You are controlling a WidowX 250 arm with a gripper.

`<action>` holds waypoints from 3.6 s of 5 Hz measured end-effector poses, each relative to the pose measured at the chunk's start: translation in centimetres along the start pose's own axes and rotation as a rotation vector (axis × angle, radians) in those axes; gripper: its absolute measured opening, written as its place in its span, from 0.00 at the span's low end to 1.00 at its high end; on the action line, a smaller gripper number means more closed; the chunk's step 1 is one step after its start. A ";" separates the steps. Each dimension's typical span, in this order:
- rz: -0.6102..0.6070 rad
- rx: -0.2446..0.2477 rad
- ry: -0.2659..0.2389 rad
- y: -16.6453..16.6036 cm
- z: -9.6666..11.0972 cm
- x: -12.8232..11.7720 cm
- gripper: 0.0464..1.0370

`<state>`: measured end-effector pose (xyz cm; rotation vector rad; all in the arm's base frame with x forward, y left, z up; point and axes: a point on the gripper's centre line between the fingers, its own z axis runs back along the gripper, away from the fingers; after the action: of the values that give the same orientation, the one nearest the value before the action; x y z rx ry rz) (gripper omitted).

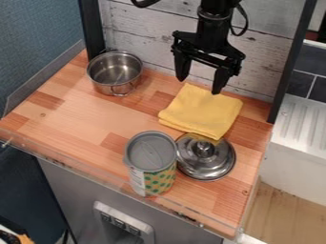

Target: Move the silver pot to the left side of table

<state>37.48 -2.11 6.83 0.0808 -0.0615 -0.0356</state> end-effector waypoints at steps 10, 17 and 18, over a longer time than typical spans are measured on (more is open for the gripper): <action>0.301 0.046 0.053 13.0 -6.9 1.1 0.04; 0.468 0.023 0.169 12.8 -5.4 -9.6 0.03; 0.485 0.032 0.173 13.1 -5.4 -9.8 0.05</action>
<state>28.48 11.74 1.89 0.0986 0.0920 0.4566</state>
